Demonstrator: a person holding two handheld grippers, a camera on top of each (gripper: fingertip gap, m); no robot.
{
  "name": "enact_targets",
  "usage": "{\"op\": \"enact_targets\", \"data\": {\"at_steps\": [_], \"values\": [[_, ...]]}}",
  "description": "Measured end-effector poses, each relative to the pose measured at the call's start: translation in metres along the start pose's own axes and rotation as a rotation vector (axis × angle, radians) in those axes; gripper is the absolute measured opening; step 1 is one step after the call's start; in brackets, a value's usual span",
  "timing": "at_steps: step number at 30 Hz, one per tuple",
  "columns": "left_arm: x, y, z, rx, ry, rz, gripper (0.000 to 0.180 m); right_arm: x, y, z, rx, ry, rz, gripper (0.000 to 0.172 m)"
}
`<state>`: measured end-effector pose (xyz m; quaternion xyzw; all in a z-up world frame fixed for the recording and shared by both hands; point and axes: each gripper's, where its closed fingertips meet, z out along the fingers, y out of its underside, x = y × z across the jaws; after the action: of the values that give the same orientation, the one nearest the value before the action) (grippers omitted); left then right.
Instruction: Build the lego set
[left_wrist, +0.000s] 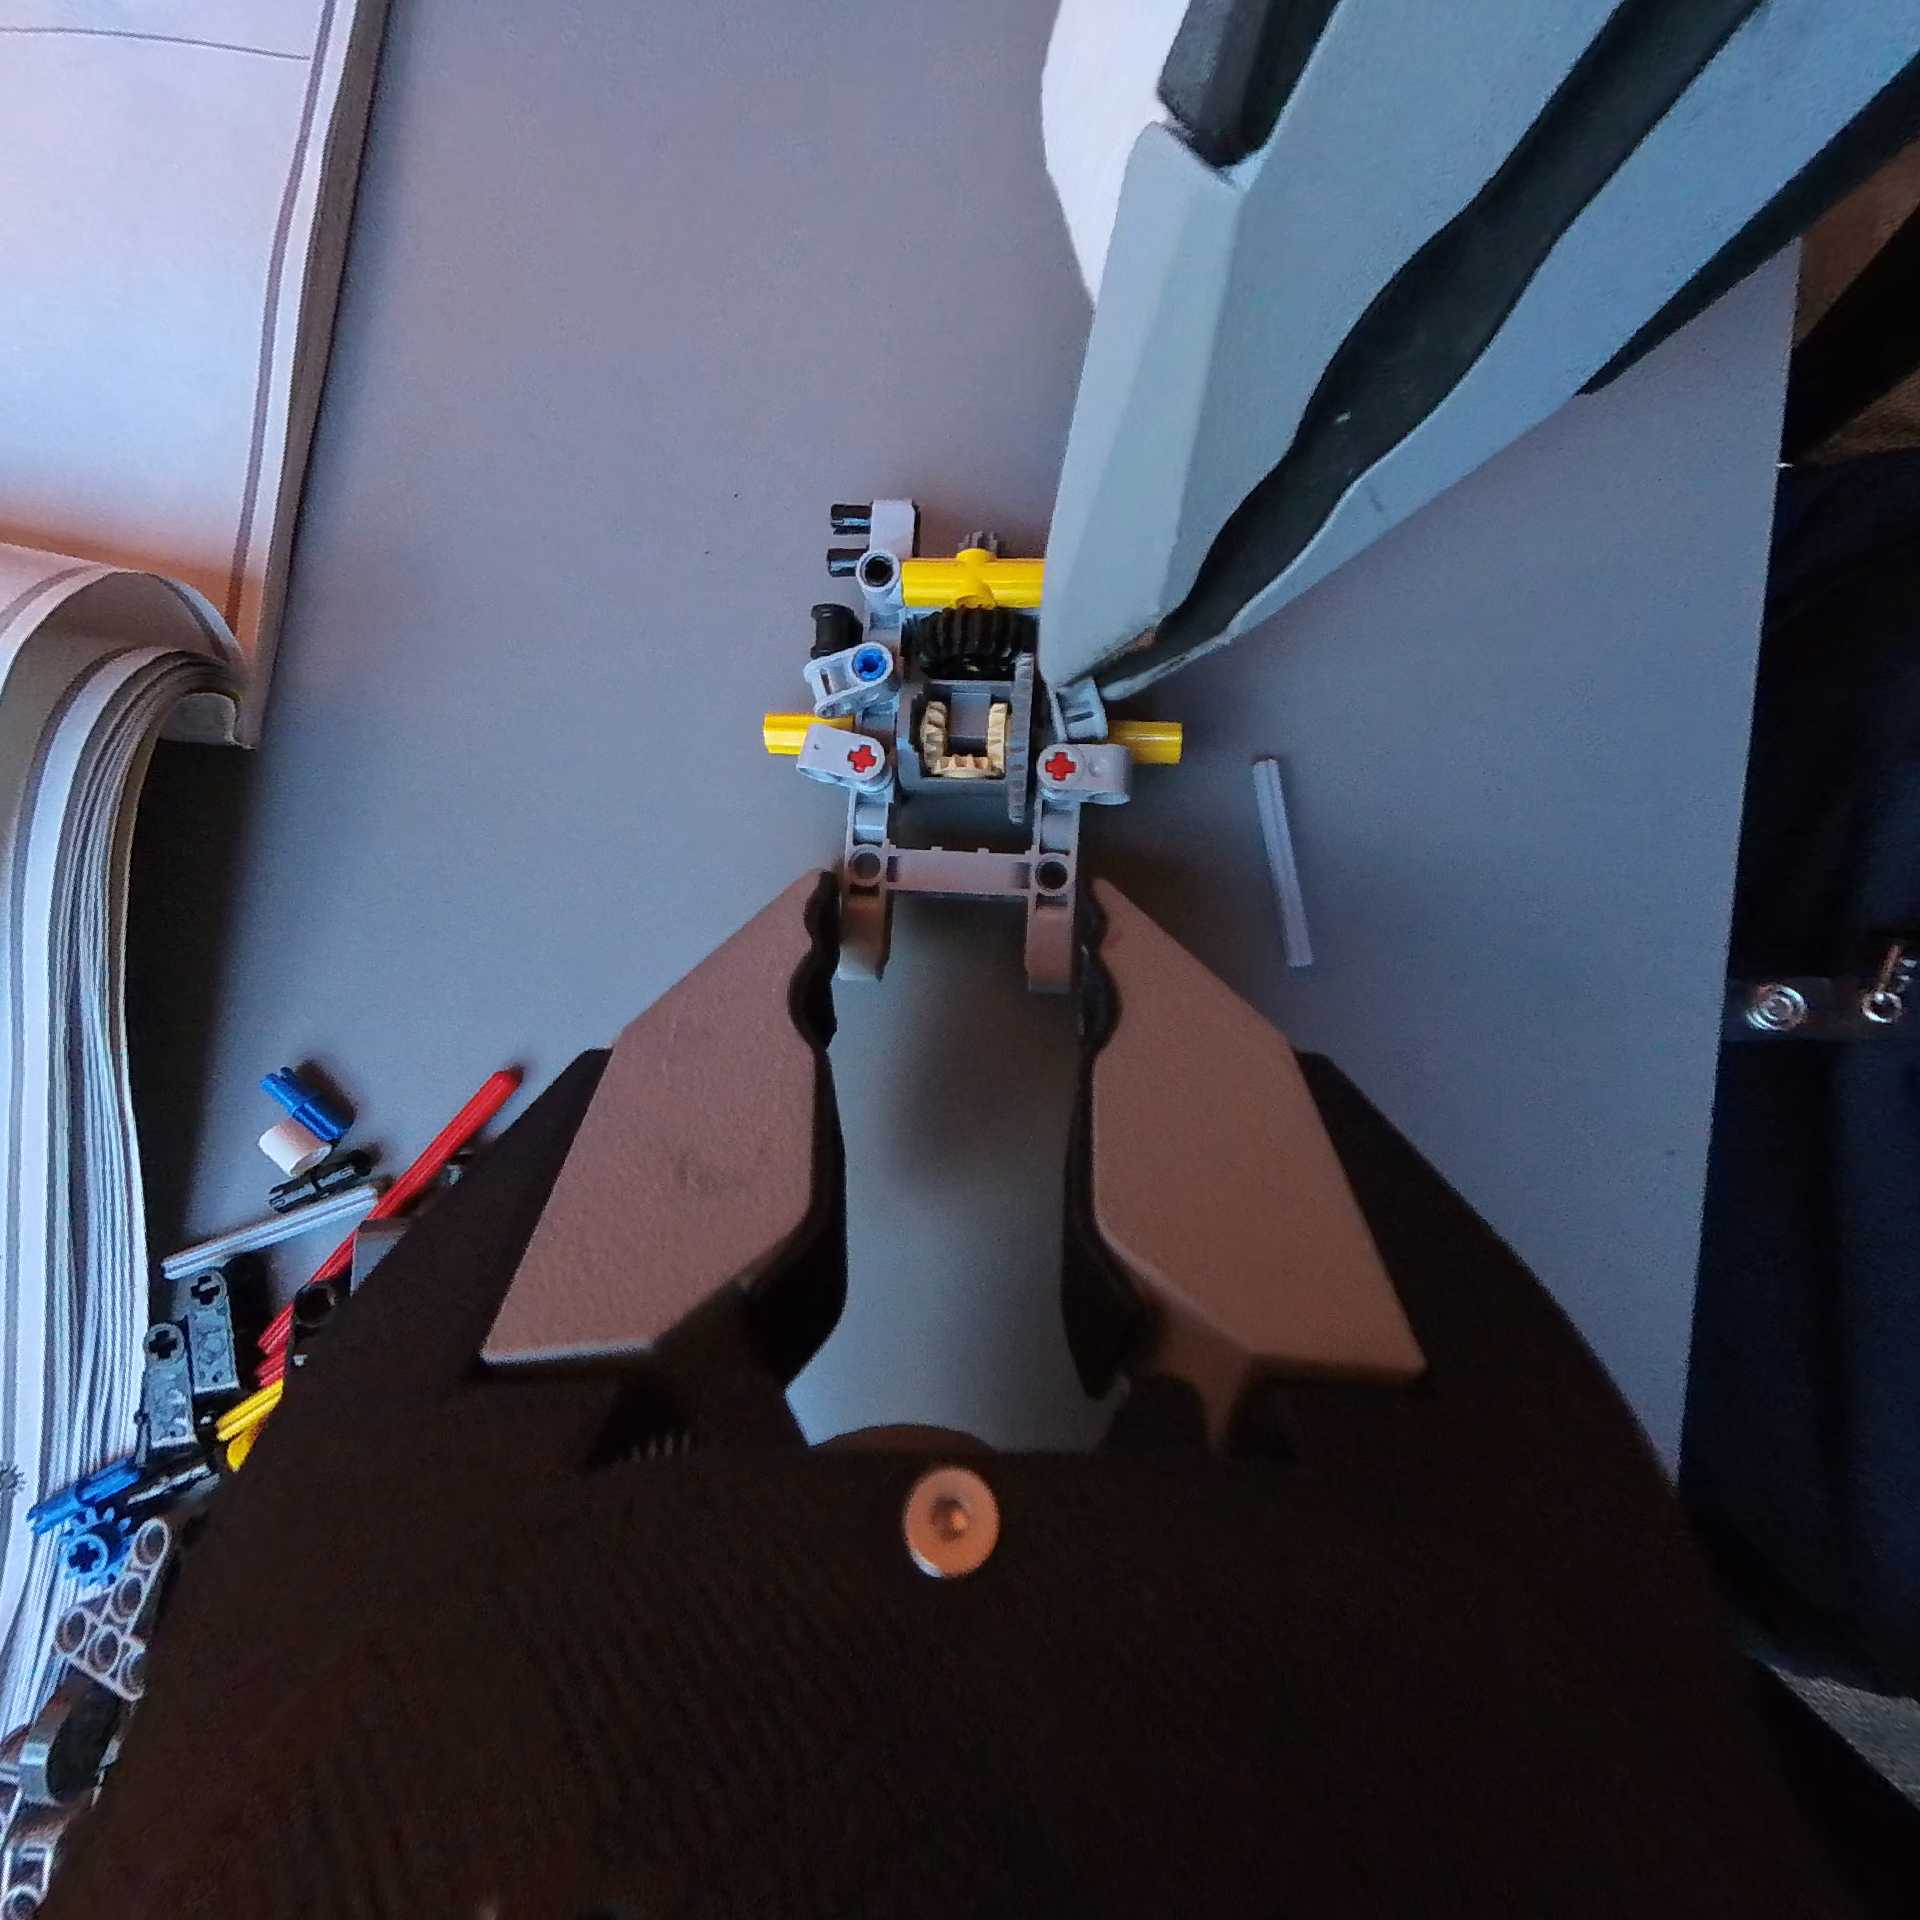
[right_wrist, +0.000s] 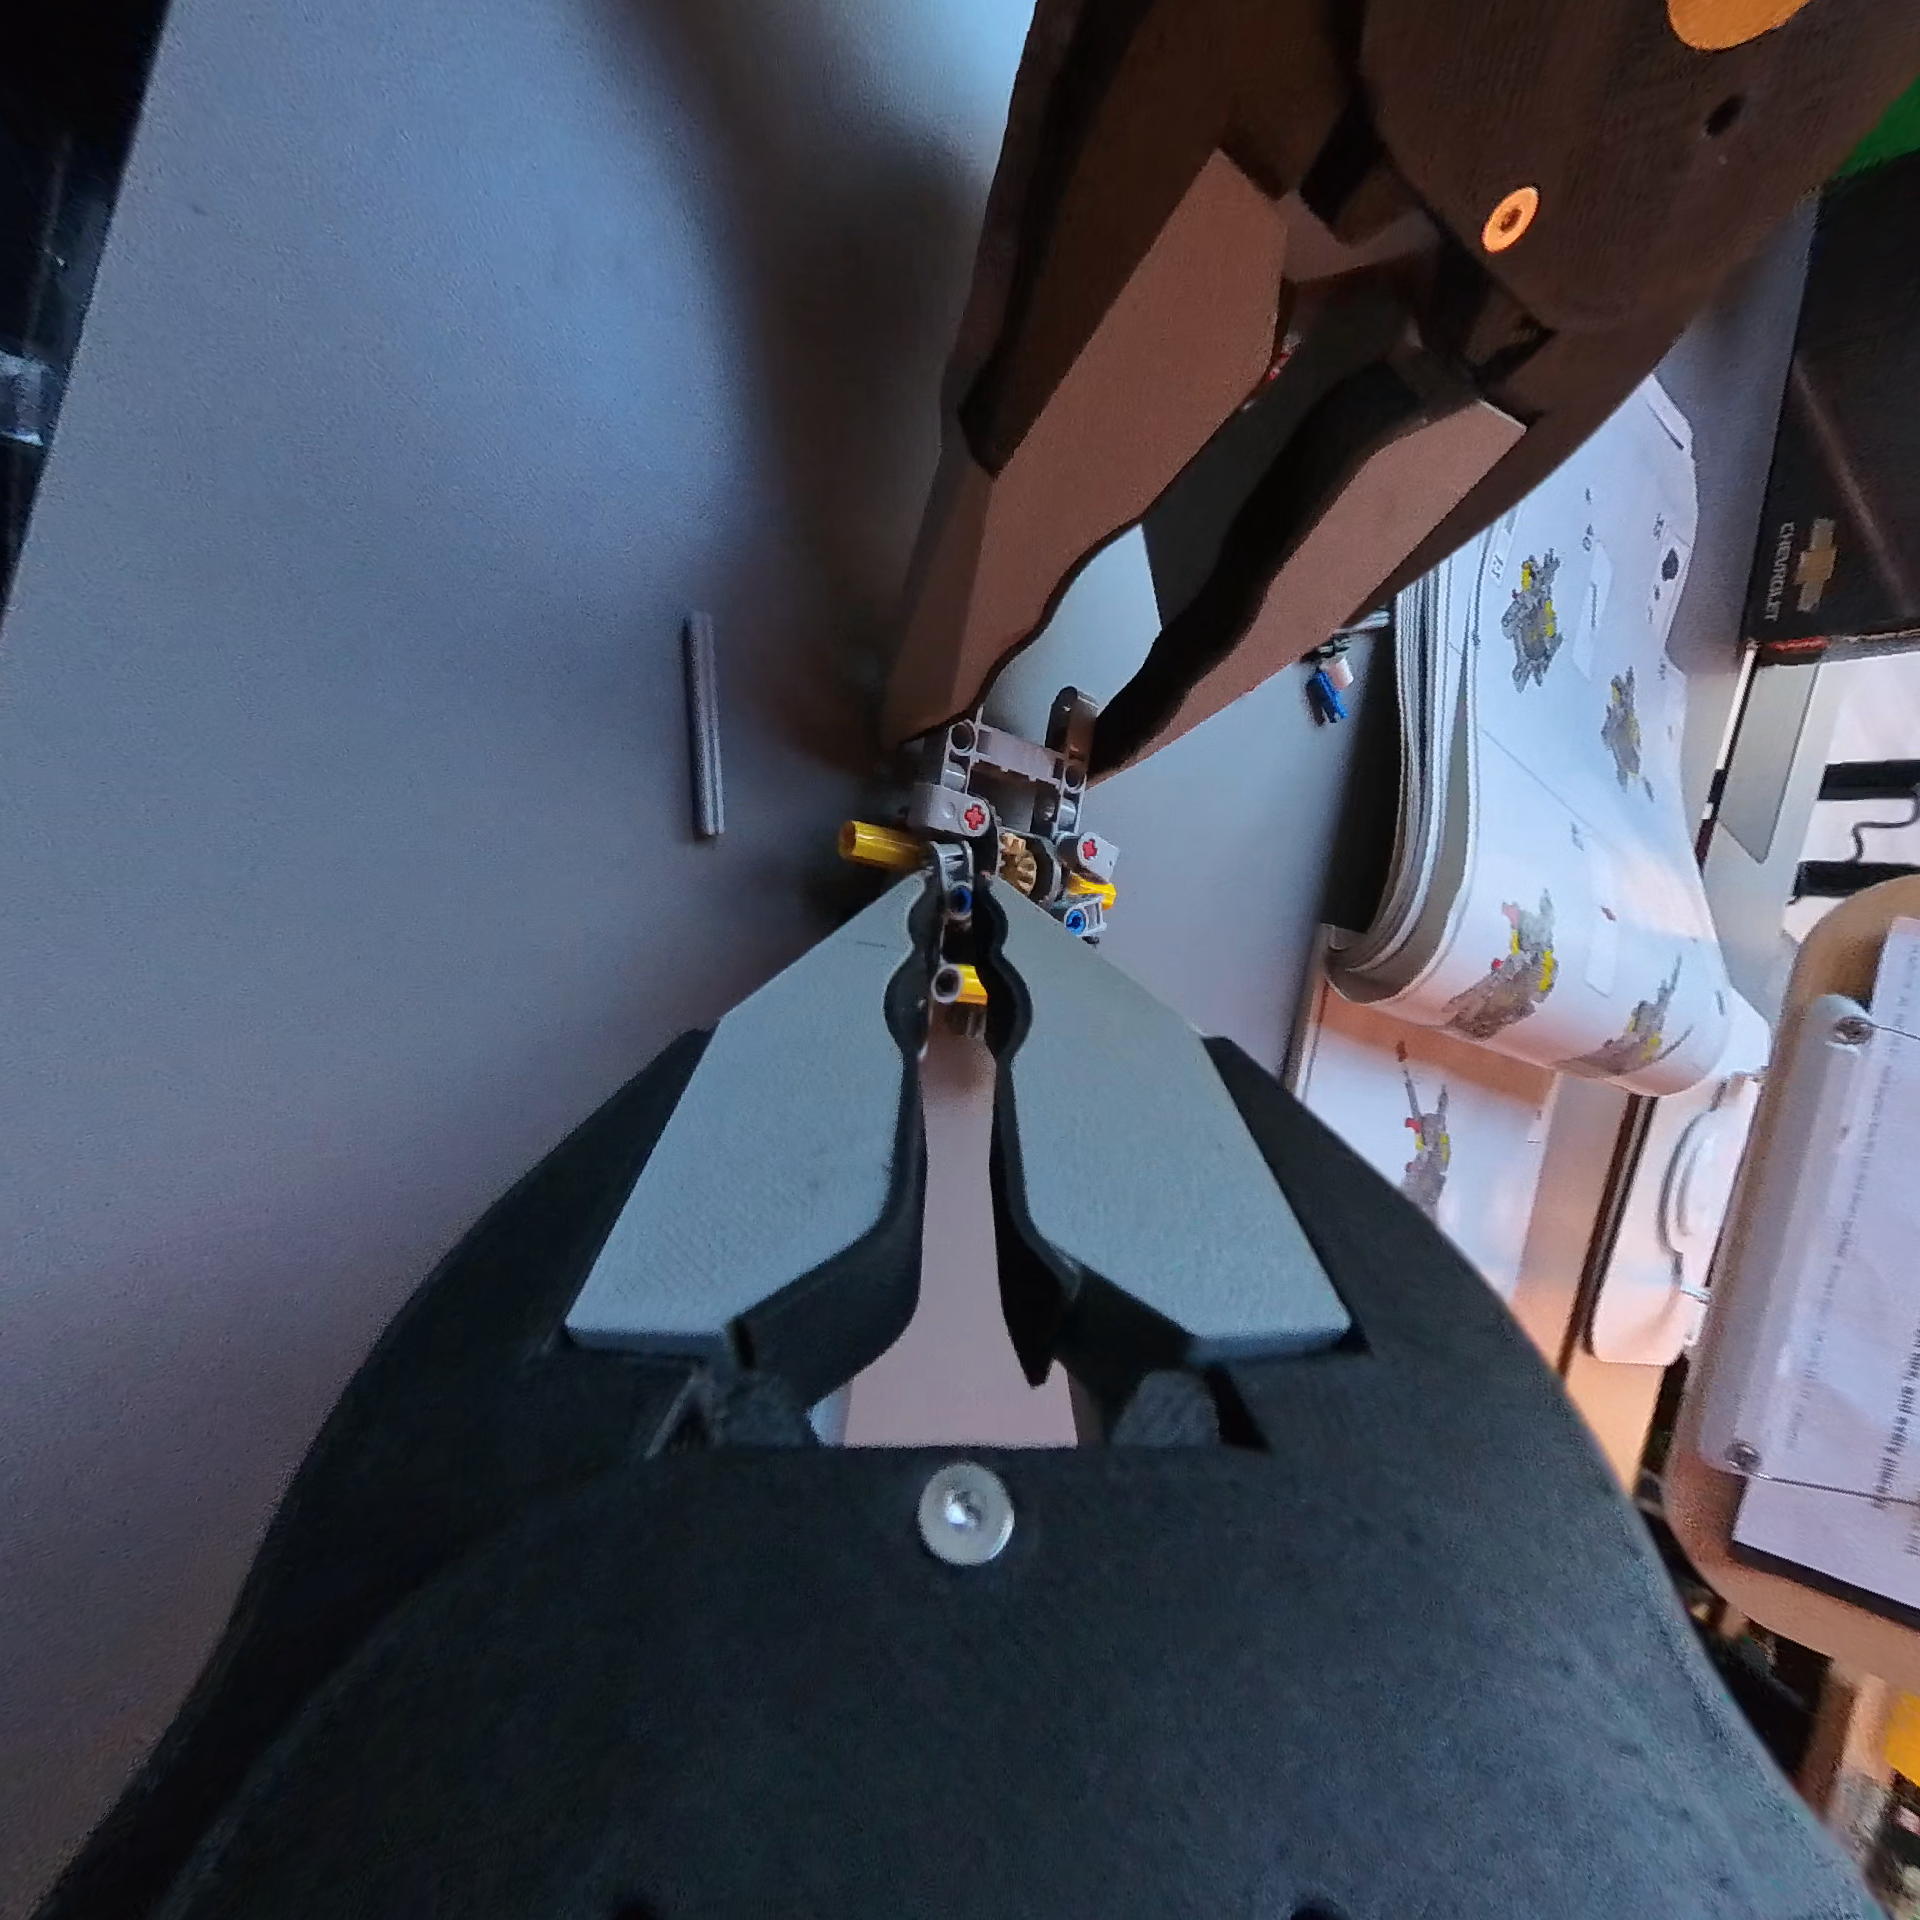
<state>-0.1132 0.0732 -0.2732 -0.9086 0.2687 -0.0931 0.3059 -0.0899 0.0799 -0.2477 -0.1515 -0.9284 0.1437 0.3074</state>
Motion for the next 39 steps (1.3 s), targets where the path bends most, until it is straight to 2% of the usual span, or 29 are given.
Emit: {"op": "enact_targets", "data": {"at_steps": [11,17,26,32,39], "values": [[0.002,0.002,-0.001,-0.01,0.011,0.015,0.043,-0.003,-0.003,0.003,-0.069,-0.005,-0.071,0.002],[0.002,0.002,-0.002,-0.013,0.018,0.004,0.043,-0.003,-0.005,0.002,-0.121,0.001,-0.171,0.0],[0.001,0.003,-0.002,-0.025,0.008,0.015,0.043,-0.004,-0.005,0.006,-0.133,-0.049,-0.166,0.0],[0.001,0.003,-0.002,-0.024,0.015,0.018,0.043,-0.005,-0.006,0.005,-0.191,-0.086,-0.288,0.0],[0.002,0.003,-0.002,-0.011,0.024,0.052,0.043,-0.01,-0.006,0.002,-0.173,-0.152,-0.419,0.0]]}}
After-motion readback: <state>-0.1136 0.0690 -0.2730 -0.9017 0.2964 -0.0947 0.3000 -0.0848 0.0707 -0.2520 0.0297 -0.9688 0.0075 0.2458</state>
